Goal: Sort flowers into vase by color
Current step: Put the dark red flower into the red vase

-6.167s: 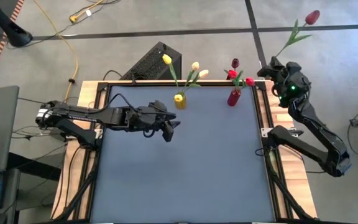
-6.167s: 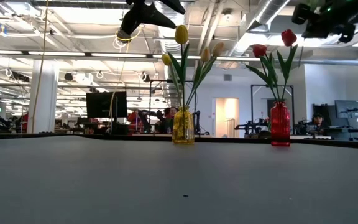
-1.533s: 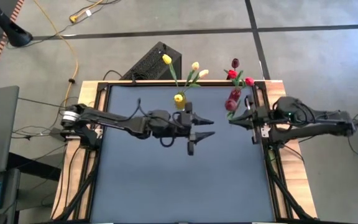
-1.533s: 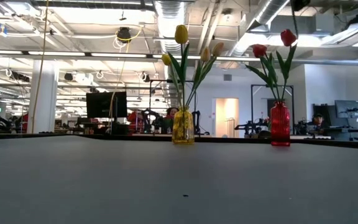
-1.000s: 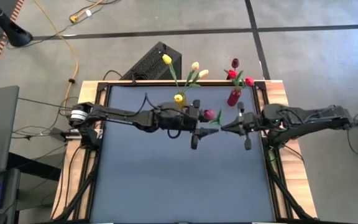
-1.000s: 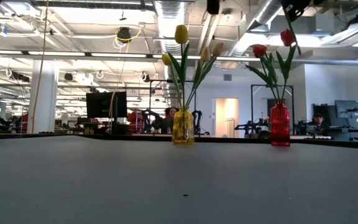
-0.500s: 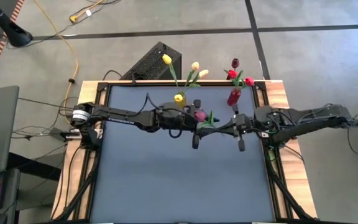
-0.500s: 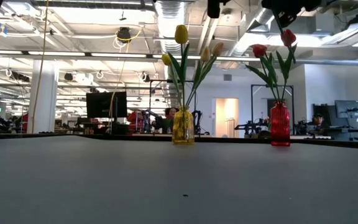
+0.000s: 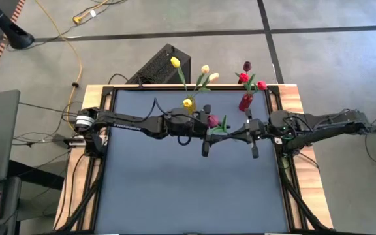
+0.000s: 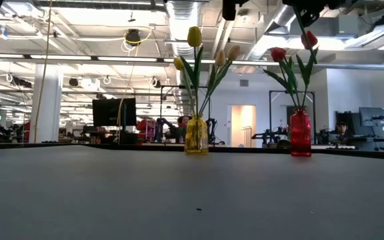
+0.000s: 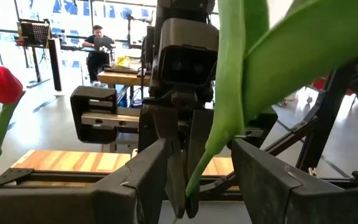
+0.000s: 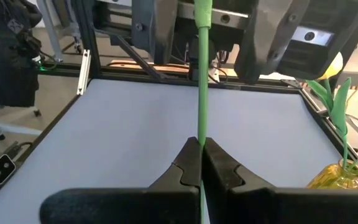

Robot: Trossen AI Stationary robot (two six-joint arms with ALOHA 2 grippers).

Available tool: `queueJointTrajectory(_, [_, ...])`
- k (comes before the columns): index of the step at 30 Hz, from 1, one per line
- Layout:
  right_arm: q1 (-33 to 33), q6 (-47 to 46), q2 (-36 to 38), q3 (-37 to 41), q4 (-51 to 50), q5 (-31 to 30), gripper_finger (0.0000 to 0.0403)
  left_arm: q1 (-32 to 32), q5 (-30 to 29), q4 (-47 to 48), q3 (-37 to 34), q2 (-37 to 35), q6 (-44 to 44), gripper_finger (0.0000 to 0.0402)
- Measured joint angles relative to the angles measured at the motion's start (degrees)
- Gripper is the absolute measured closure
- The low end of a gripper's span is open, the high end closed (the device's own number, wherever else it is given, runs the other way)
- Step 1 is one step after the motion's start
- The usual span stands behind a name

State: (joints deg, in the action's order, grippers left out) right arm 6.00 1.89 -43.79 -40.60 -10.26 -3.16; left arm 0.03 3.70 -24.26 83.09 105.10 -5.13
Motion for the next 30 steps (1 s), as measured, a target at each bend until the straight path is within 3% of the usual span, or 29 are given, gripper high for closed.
queueJointTrajectory(9, [0.0, 0.0, 0.0, 0.0, 0.0, 0.0, 0.0378, 0.0, -1.3, 0.6, 0.0, 0.0, -0.1, 0.0251])
queueJointTrajectory(20, [0.0, 0.0, 0.0, 0.0, 0.0, 0.0, 0.0376, 0.0, -1.3, 1.0, 0.0, 0.0, -0.1, 0.0364])
queueJointTrajectory(23, [0.0, 0.0, 0.0, 0.0, 0.0, 0.1, 0.0364, 0.0, -1.3, 0.9, 0.0, 0.0, -0.1, 0.0394])
queueJointTrajectory(30, [-0.5, -3.3, 0.0, 0.0, -0.3, 0.1, 0.0319, 0.1, -6.1, 0.9, 0.0, 0.0, 1.2, 0.04])
